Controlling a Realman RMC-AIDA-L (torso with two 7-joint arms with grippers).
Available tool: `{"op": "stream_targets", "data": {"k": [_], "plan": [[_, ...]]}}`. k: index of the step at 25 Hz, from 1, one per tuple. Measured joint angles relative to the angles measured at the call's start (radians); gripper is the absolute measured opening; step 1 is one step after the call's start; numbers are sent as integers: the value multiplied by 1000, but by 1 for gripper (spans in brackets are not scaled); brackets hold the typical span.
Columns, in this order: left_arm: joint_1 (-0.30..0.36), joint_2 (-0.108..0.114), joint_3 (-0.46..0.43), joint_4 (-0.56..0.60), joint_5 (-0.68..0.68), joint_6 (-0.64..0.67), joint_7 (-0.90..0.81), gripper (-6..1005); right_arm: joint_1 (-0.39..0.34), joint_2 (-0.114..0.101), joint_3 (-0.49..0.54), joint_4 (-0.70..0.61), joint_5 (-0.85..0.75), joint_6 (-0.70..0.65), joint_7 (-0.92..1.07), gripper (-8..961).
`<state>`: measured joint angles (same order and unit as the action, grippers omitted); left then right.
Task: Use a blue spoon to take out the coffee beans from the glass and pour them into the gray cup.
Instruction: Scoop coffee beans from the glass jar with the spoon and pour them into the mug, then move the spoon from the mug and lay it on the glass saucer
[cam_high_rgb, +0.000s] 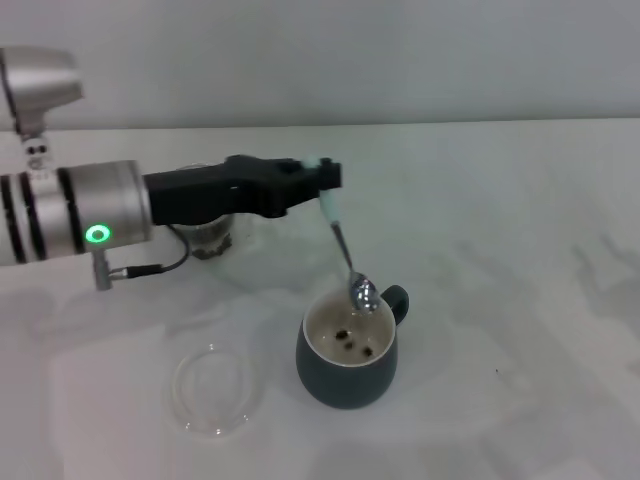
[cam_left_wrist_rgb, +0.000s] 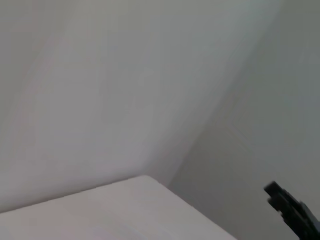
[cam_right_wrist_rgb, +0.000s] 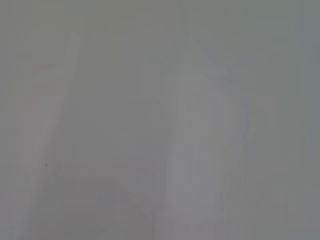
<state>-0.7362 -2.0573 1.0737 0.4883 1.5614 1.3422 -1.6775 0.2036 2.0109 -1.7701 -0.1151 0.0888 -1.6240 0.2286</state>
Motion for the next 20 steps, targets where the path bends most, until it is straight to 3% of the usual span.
{"op": "stream_targets", "data": {"k": [4,9,14,16,20], "plan": [[-23,-9,0,20,24,-4,18,131,1,0,0,0,0,-2,0,393],[11,-10,-10,72,17,14,-1,131,-8,-2,0,2,0,-25,0,393],[151,-7,-12,227,-43,67,-50,131,-15,-3,0,8,-1,-41,0,393],[229,3,-12,292,-95,102,-76,131,-19,-3,0,8,-1,-48,0,393],[322,24,-12,328,-149,129,-101,131,-24,-3,1,9,-1,-56,0,393]]}}
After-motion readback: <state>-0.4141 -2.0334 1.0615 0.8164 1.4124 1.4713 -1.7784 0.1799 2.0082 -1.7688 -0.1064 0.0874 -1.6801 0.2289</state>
